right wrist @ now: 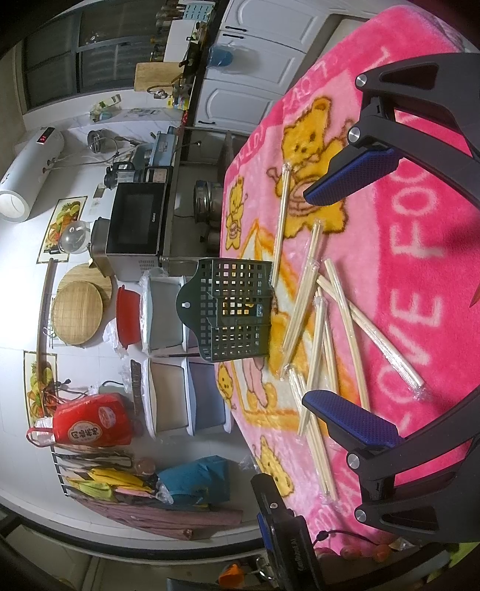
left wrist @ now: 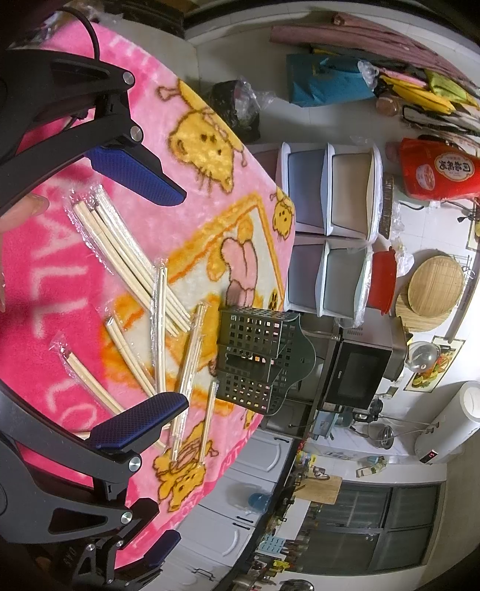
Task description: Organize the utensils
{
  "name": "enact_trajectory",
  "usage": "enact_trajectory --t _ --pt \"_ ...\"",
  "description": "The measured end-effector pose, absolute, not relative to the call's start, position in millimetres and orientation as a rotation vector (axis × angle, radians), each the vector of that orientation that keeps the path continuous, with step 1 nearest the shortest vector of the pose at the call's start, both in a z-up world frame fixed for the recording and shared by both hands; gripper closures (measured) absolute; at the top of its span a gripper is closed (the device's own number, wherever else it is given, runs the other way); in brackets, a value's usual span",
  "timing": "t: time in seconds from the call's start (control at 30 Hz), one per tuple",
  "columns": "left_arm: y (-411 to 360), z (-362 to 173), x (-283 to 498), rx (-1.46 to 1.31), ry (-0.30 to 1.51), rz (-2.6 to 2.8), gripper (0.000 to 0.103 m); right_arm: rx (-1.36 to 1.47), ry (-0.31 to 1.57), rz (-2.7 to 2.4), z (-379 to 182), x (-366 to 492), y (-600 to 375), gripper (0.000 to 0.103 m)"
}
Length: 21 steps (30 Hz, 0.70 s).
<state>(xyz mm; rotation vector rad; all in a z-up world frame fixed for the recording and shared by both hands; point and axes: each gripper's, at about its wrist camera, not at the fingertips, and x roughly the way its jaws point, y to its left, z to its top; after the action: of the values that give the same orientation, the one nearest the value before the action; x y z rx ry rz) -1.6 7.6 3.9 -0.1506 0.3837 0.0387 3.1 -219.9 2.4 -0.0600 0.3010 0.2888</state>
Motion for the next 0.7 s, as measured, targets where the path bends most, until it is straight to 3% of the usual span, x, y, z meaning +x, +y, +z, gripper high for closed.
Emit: enact_trajectory --t 0.7 --pt "38 -1 43 -0.257 0.555 0.023 0.010 -0.016 0.442 0.284 4 45 -233 0.006"
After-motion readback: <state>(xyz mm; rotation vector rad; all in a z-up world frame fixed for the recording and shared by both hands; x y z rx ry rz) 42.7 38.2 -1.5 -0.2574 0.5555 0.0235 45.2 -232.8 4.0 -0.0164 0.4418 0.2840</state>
